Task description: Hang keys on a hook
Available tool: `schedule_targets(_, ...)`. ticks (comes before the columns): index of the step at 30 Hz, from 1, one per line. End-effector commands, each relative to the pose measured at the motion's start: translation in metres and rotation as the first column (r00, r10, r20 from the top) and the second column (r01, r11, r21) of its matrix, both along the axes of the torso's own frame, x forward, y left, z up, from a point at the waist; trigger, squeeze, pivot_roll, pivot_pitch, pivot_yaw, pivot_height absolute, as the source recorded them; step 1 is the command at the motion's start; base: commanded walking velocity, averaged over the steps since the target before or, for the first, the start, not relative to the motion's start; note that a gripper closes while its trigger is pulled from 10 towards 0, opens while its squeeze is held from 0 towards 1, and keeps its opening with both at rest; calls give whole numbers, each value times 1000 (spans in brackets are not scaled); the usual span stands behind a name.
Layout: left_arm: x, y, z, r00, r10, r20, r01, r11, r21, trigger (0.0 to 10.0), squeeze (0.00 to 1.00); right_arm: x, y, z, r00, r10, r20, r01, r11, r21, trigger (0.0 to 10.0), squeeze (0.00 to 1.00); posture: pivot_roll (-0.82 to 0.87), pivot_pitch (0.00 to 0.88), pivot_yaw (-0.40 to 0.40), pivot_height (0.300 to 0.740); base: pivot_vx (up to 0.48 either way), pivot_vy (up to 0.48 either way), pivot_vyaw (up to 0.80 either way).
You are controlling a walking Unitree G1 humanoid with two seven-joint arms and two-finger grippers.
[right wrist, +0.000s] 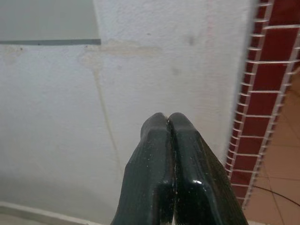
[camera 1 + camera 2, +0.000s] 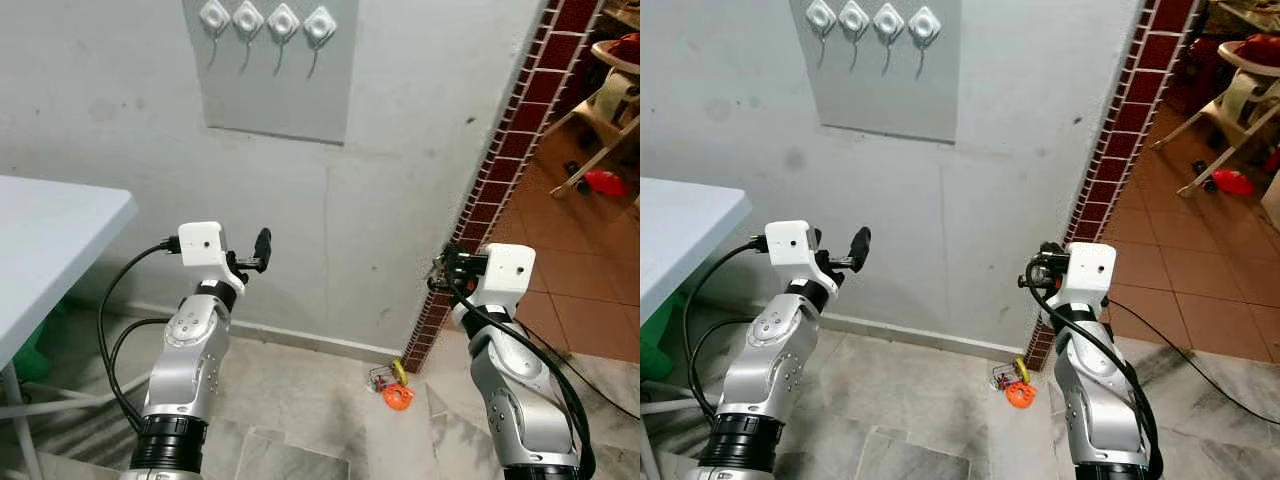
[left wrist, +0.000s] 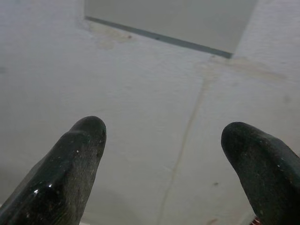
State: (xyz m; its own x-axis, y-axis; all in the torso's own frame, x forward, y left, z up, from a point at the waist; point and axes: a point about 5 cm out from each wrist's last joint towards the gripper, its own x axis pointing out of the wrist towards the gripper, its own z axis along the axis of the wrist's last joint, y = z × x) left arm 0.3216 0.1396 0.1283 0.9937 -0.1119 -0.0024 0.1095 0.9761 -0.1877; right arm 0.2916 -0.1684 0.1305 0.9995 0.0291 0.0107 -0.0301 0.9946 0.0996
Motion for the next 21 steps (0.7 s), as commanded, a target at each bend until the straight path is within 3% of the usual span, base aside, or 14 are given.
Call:
schedule_targets(1,1,2,1,1000,4,1,-4,1000,7,10000,0,1,-1,5,1000,-2,21,2,1000,-7,10000,0,-25,0,-10,732,420,0,0)
schedule_targets(21,1,4,1,999,40,8,-40,999,20,10000,0,1,0,5,1000,2,23,-2,1000,-10,10000,0,-18,0,-13,732,390,0,0)
